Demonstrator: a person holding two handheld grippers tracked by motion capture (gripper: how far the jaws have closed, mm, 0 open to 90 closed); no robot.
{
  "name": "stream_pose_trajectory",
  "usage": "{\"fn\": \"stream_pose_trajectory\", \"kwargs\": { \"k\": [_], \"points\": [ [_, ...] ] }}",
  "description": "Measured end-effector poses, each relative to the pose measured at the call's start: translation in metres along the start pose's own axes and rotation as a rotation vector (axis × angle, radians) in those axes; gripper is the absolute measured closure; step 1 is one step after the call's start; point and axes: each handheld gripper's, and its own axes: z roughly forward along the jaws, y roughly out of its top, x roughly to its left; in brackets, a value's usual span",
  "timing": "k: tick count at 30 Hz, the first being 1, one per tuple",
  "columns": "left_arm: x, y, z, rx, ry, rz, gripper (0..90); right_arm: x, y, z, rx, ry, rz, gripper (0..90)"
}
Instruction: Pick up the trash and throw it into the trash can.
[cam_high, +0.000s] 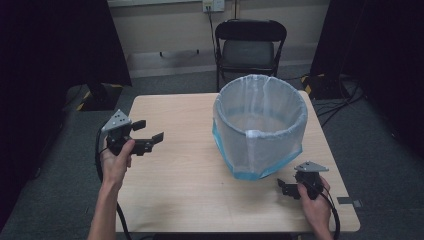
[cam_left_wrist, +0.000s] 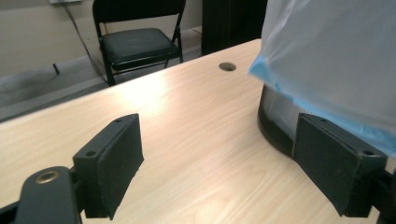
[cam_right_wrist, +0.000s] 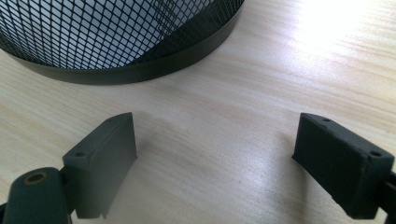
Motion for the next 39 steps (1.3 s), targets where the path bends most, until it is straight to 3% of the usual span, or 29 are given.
{"fn": "stream_pose_trajectory", "kwargs": {
  "k": [4, 7, 10, 13, 16, 18, 20, 22, 26, 30, 31, 33, 36, 38, 39],
  "points": [
    [-0.003, -0.021, 0.002, 0.038, 0.029, 0.033, 15.8, 0.000, 0.000, 0.000, 0.000, 0.000, 0.000, 12.1],
    [-0.004, -0.027, 0.002, 0.046, 0.032, 0.030, 15.9, 0.000, 0.000, 0.000, 0.000, 0.000, 0.000, 12.2],
    [-0.007, -0.039, 0.003, 0.057, 0.079, 0.024, 15.7, 0.000, 0.000, 0.000, 0.000, 0.000, 0.000, 12.1],
    [-0.007, -0.054, 0.004, 0.071, 0.069, -0.008, 15.9, 0.000, 0.000, 0.000, 0.000, 0.000, -0.001, 12.1],
    [-0.007, -0.071, 0.005, 0.108, 0.069, 0.009, 15.8, 0.000, 0.000, 0.000, 0.000, 0.000, -0.001, 12.1],
    [-0.007, -0.082, 0.006, 0.126, 0.058, -0.007, 15.7, 0.000, 0.000, 0.000, 0.000, 0.000, -0.001, 12.2],
    [-0.008, -0.087, 0.007, 0.141, 0.051, 0.001, 15.8, 0.000, 0.000, 0.000, 0.000, 0.000, -0.001, 12.1],
    [-0.009, -0.102, 0.008, 0.178, 0.048, -0.022, 17.6, 0.000, 0.000, 0.000, 0.000, 0.000, 0.000, 12.1],
    [-0.012, -0.118, 0.013, 0.206, 0.046, -0.037, 16.2, 0.000, 0.000, 0.000, 0.000, 0.000, 0.000, 12.1],
    [-0.014, -0.131, 0.021, 0.272, 0.036, -0.015, 16.2, 0.000, 0.000, 0.000, 0.000, 0.000, -0.001, 12.1],
    [-0.012, -0.138, 0.026, 0.306, 0.015, -0.030, 16.2, 0.000, 0.000, 0.000, 0.000, 0.000, -0.001, 12.1],
    [-0.010, -0.143, 0.030, 0.329, -0.007, -0.040, 16.2, 0.000, 0.000, 0.000, 0.000, 0.000, -0.001, 12.1],
    [-0.009, -0.152, 0.034, 0.364, 0.023, -0.032, 16.2, 0.000, 0.000, 0.000, 0.000, 0.000, 0.000, 12.1],
    [-0.011, -0.157, 0.036, 0.363, 0.031, -0.032, 16.2, 0.000, 0.000, 0.000, 0.000, 0.000, -0.001, 12.1],
    [-0.013, -0.158, 0.036, 0.356, 0.053, -0.010, 15.8, 0.000, 0.000, 0.000, 0.000, 0.000, 0.000, 12.1]
  ]
}}
